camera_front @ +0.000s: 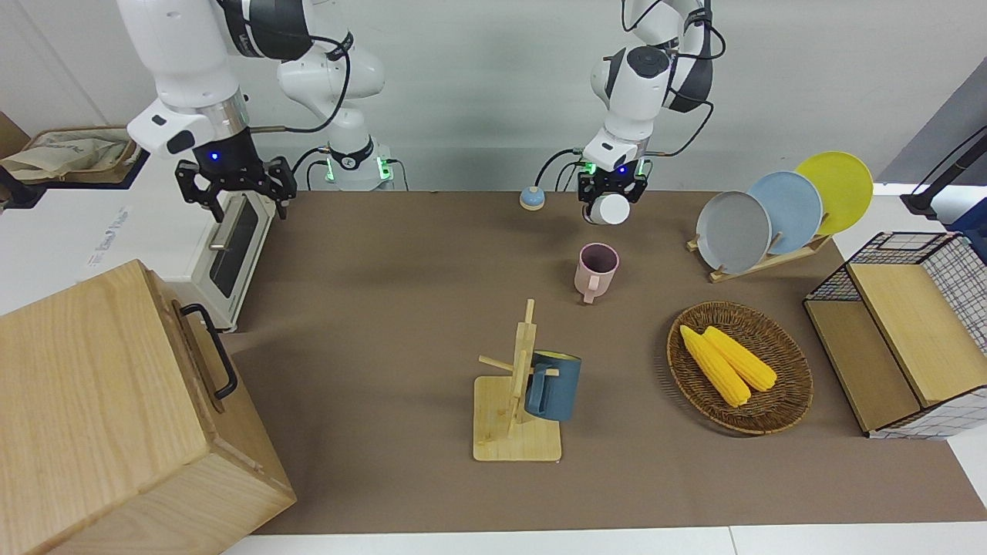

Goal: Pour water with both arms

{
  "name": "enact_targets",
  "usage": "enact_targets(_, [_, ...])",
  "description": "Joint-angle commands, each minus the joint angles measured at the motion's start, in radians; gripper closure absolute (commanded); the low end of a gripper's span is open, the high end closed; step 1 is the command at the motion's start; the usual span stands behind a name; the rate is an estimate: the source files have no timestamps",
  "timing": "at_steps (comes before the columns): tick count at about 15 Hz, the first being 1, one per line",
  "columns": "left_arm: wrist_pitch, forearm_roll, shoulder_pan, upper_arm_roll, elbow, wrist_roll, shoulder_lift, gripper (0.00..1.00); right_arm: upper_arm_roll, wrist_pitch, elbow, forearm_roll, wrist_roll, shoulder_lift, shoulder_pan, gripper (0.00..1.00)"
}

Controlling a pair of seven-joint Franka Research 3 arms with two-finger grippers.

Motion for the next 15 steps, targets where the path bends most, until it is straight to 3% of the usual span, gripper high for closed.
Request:
enact_targets(1, [-0.029,-0.011,-0.016,0.012,-0.007,0.007,-0.027,1.0,0.007,-0.029,-0.025,-0.021,-0.083,-0.054,-0.02,0.009])
enact_targets(7, [-0.045,-0.007,-0.009,0.013,0.034,0.008,0.056,1.0,0.0,-0.032,-0.02,-0.019,-0.101,-0.053,-0.022,0.009])
enact_targets(11, [-0.141,0.001,-0.004,0.024,0.132,0.01,0.139,1.0,0.003,-0.035,-0.017,0.006,-0.081,-0.042,-0.023,0.009])
enact_targets(15, [-0.18,0.003,0.002,0.027,0.159,0.031,0.161,1.0,0.0,-0.081,0.006,0.013,-0.075,-0.045,-0.017,0.009])
